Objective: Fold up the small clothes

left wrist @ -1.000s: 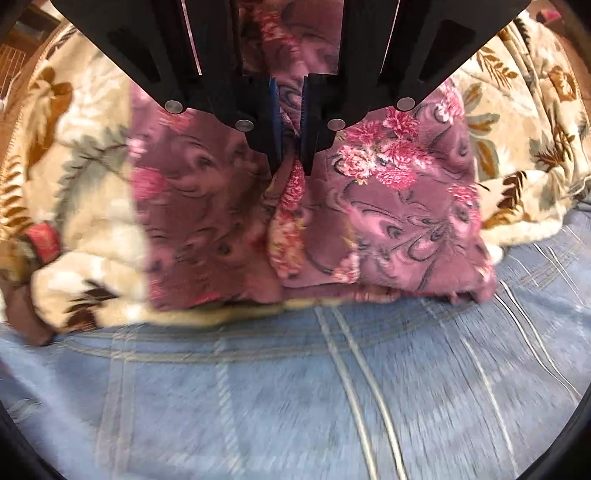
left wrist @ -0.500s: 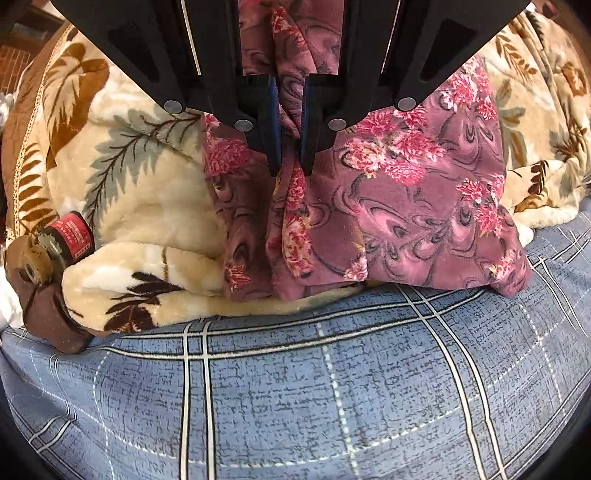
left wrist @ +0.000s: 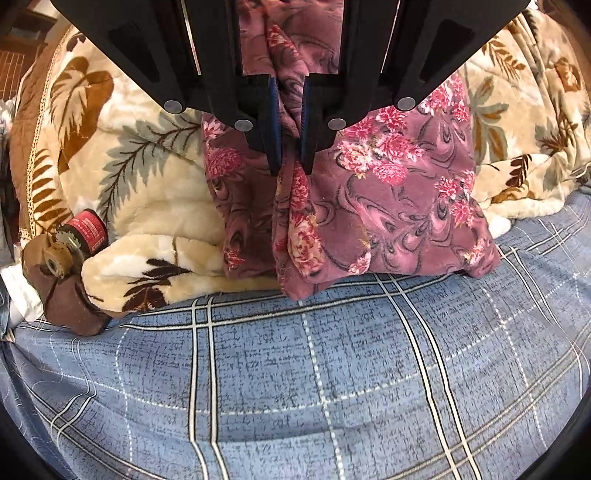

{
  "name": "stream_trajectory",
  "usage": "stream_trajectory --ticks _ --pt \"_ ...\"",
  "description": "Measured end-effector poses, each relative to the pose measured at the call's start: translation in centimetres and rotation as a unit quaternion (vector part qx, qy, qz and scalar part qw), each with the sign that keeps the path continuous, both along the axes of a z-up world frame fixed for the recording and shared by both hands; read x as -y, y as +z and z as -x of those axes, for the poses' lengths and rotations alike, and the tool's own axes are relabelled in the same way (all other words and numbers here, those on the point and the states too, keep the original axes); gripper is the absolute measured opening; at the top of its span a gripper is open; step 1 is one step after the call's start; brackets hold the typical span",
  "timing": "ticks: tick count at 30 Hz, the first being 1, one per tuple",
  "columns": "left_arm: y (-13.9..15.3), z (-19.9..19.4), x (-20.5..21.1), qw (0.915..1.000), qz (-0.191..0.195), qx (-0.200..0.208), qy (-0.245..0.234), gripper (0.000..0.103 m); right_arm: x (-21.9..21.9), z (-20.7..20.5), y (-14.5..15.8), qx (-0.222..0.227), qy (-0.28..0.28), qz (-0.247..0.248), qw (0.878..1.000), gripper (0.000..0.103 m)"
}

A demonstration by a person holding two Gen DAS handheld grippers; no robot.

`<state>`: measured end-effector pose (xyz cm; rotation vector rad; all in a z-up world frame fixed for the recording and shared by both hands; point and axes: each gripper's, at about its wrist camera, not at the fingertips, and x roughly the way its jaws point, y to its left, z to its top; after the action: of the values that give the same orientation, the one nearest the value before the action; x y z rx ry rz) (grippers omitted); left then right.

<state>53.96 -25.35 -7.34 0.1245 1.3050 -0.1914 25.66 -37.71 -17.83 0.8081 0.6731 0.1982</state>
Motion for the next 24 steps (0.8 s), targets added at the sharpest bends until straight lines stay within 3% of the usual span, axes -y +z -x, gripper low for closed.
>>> stream_trajectory --ticks 3,8,11,13,15,19,21,23,24 --pt "1.1 0.5 0.6 0.9999 -0.004 0.01 -0.011 0.008 2.1 0.6 -0.4 0.006 -0.023 -0.046 0.999 0.008" --pt "1.0 0.9 2.8 0.9991 0.018 0.009 -0.038 0.008 4.6 2.8 0.4 0.038 -0.088 -0.052 0.994 0.008" --pt "-1.6 0.5 4.4 0.9985 -0.03 0.002 -0.047 0.01 4.7 2.3 -0.8 0.006 -0.093 -0.054 0.994 0.008" --pt "-2.6 0.5 4.3 0.9985 -0.03 -0.016 -0.042 0.01 4.5 2.0 -1.2 -0.007 -0.091 -0.051 0.994 0.009" --pt "-1.4 0.8 3.6 0.9987 0.0 -0.017 -0.048 0.01 4.1 1.8 -0.8 -0.006 -0.093 -0.029 0.995 0.011" --pt "3.5 1.7 0.7 0.9948 0.09 -0.009 -0.048 0.015 3.8 1.4 -0.8 -0.008 -0.095 -0.018 0.995 0.013" --pt "6.3 2.4 -2.1 0.9932 0.11 0.024 -0.027 0.033 3.7 1.1 -0.9 -0.009 -0.097 -0.023 0.995 0.015" --pt "7.7 3.2 -5.6 0.9923 0.109 0.058 0.006 0.045 4.1 1.3 -0.7 -0.01 -0.096 -0.032 0.995 0.022" --pt "7.8 3.6 -7.3 0.9923 0.103 0.066 0.021 0.047 4.3 1.6 -0.4 -0.01 -0.101 -0.033 0.994 0.024"
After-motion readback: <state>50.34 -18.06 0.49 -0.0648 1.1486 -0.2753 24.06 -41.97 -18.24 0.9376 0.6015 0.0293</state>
